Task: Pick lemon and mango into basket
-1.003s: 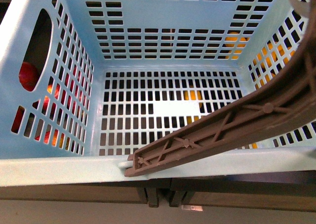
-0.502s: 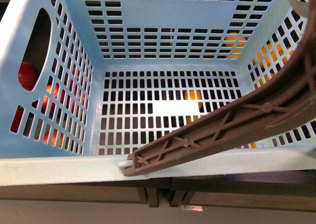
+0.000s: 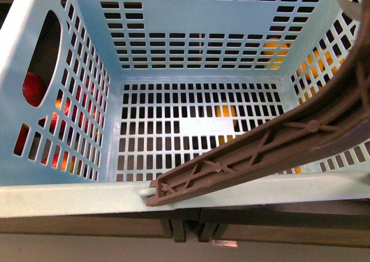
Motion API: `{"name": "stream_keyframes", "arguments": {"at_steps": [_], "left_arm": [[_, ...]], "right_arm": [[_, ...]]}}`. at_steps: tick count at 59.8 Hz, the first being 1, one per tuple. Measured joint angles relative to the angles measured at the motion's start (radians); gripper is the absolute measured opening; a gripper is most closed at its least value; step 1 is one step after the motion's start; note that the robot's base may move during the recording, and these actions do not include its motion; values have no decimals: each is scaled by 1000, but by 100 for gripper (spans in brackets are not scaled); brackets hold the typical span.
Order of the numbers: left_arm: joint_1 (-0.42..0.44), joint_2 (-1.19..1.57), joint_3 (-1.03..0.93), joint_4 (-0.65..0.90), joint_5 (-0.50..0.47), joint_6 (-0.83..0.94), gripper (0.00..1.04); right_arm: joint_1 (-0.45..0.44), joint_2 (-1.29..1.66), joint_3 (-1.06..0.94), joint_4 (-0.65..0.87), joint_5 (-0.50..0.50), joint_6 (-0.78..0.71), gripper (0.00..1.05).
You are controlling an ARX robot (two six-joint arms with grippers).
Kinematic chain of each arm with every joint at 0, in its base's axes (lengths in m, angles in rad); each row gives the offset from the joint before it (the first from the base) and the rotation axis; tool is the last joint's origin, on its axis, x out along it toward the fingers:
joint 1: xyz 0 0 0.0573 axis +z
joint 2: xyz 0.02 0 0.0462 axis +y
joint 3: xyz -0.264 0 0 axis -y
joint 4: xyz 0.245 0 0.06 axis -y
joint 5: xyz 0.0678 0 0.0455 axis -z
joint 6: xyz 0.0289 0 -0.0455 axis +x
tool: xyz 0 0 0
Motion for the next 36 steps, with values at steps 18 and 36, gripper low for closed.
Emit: {"name": "stream_keyframes", "arguments": {"at_steps": [18,36], "left_arm": [[0,0,0,0,0,0,5],[0,0,0,0,-1,0,5]], "right_arm": [[70,-622,-124,-136,-87,160,48],[435,-857,-168,-203,77,249,47]]}}
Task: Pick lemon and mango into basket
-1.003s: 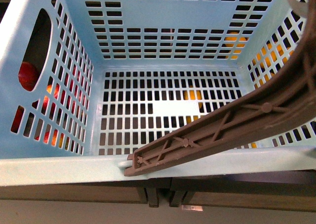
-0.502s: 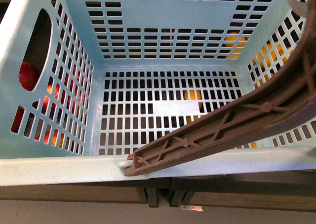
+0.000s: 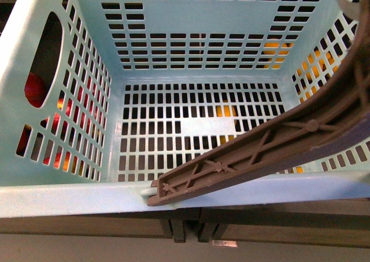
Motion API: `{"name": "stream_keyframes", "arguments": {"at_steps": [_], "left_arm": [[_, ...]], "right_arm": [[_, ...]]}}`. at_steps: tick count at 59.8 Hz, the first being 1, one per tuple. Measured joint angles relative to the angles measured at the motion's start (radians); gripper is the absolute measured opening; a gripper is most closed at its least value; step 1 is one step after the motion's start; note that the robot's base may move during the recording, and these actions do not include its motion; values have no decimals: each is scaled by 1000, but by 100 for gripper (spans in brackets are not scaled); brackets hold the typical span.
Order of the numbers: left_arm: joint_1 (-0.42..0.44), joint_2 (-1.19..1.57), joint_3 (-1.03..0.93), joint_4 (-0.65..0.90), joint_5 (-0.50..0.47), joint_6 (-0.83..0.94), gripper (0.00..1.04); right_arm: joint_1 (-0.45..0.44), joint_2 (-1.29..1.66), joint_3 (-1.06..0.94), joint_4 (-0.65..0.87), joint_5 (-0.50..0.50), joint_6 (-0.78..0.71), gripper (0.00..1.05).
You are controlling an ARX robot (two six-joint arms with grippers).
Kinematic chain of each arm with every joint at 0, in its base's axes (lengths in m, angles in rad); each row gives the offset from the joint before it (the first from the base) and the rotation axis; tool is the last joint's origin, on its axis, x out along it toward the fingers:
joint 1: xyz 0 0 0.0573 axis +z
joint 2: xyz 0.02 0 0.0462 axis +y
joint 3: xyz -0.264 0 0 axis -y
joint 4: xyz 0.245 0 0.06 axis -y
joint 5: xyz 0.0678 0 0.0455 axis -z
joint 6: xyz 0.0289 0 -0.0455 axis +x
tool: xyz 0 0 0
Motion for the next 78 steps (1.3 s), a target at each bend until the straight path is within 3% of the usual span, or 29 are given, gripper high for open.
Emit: {"name": "stream_keyframes", "arguments": {"at_steps": [11,25,36,44,54,61,67,78], "left_arm": [[0,0,0,0,2,0,5],[0,0,0,0,1,0,5],[0,0,0,0,0,0,5],[0,1,0,-1,8,2,5],[0,2,0,-2,-2,0,5],[1,2,0,-2,-3,0,5],[0,2,0,-2,3,0,5],[1,3,0,-2,0,2,5]], "right_arm": [[222,-15,-84,5,108,41,47],[346,-40,-164,3,154,79,49],[356,-115,-186,-34,169,116,81],[320,-206,-201,-91,173,138,98],[235,-369,-231,-185,220,167,96],[223,-403,-235,-187,227,177,96],[237,-422,-323,11,406,40,80],[193,-506,-422,67,391,-76,49]]}}
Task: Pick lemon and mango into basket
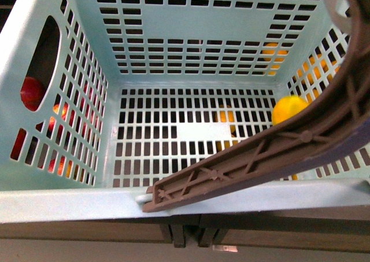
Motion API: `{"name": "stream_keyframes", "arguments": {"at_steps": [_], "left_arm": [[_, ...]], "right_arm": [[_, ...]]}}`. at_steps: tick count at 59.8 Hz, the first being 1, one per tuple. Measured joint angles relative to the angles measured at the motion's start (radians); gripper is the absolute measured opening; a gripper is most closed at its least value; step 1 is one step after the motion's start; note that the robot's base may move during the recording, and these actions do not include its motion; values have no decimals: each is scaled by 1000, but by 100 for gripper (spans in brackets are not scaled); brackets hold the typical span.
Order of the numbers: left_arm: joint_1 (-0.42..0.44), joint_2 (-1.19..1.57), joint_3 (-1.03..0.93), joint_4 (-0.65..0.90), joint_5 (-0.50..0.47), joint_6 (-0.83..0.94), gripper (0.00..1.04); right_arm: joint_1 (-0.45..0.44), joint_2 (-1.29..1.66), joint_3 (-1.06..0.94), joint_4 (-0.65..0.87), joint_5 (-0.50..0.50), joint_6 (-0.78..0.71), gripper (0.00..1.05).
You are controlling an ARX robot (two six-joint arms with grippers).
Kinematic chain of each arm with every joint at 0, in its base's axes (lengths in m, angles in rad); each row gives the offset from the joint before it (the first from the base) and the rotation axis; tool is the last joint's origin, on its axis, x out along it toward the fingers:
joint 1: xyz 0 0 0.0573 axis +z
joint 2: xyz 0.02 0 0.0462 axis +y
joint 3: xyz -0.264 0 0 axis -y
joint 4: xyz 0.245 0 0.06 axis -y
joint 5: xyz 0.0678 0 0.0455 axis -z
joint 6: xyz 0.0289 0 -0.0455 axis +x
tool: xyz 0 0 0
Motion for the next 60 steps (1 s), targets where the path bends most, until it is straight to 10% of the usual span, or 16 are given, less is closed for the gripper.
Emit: {"name": "stream_keyframes", "arguments": {"at_steps": [15,26,56,60], "left_arm": [[0,1,0,0,1,-1,5],[0,2,0,0,1,-1,5],[0,2,0,0,0,-1,5],[-7,2,2,0,1,-1,5]], "right_arm": [[-129,-105,-85,-19,-121,-28,1],[-134,-163,-120,-44,-126,-31,2],[-134,-176,-126,-48,-127,-32,96],[-134,-178,-126,-48,-122,-32,96]]}}
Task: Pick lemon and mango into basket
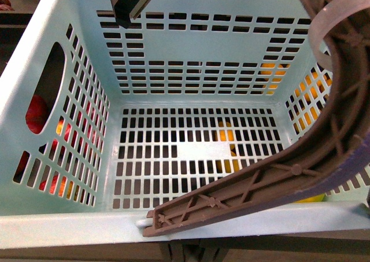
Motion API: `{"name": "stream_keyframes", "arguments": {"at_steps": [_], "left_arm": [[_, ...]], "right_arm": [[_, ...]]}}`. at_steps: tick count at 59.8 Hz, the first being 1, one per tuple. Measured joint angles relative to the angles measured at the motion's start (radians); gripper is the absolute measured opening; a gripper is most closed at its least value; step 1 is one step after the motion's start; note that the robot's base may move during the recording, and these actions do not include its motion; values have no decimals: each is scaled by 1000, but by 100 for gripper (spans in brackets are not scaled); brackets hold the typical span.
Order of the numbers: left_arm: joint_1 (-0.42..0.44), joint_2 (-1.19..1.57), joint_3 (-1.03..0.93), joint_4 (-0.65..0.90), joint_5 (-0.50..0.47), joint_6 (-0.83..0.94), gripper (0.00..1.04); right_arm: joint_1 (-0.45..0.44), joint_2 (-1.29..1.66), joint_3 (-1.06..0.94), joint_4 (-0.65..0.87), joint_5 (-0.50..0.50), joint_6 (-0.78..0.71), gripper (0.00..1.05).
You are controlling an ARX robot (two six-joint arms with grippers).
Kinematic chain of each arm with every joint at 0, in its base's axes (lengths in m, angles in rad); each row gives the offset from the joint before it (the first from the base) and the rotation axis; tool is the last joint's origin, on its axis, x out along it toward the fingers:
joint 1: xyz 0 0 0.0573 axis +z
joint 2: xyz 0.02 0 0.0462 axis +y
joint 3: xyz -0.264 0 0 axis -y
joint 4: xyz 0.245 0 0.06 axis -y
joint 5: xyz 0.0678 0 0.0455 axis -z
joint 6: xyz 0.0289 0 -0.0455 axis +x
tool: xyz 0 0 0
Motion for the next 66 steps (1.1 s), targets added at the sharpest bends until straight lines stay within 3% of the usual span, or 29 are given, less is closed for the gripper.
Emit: {"name": "stream_keyframes", "arguments": {"at_steps": [66], "left_arm": [[7,7,3,0,-3,-1,5]], "right_arm": [[-4,-2,-4,-1,-6,0,96]]}}
